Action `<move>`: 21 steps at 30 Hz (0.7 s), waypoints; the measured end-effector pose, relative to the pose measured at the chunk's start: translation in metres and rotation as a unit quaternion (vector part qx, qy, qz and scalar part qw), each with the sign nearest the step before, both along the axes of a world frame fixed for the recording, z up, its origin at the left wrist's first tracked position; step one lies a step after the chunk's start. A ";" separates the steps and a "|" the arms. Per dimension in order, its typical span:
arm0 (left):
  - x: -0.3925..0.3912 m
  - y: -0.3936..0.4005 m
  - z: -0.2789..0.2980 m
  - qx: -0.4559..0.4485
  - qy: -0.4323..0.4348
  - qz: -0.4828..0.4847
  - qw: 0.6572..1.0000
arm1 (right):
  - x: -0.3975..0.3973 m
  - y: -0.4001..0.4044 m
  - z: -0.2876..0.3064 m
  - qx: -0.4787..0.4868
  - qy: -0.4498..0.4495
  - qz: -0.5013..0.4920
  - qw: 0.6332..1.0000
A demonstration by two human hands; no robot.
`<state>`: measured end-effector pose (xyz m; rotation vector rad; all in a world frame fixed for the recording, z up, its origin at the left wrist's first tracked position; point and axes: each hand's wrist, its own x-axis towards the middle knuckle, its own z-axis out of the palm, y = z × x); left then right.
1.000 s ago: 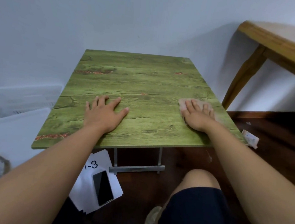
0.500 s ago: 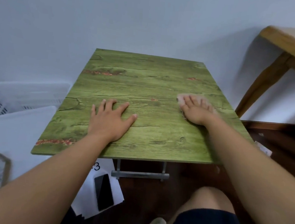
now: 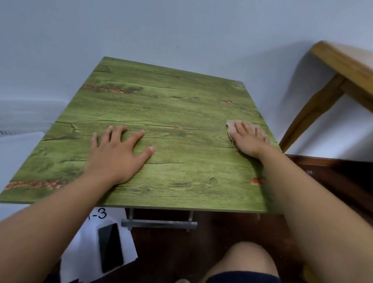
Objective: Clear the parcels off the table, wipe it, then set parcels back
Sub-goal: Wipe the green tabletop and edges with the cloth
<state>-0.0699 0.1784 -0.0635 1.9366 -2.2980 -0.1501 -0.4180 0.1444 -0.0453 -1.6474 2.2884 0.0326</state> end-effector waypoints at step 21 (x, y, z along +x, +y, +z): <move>-0.001 0.005 0.004 0.010 0.020 0.009 1.000 | 0.118 0.007 -0.001 -0.007 0.001 0.148 0.989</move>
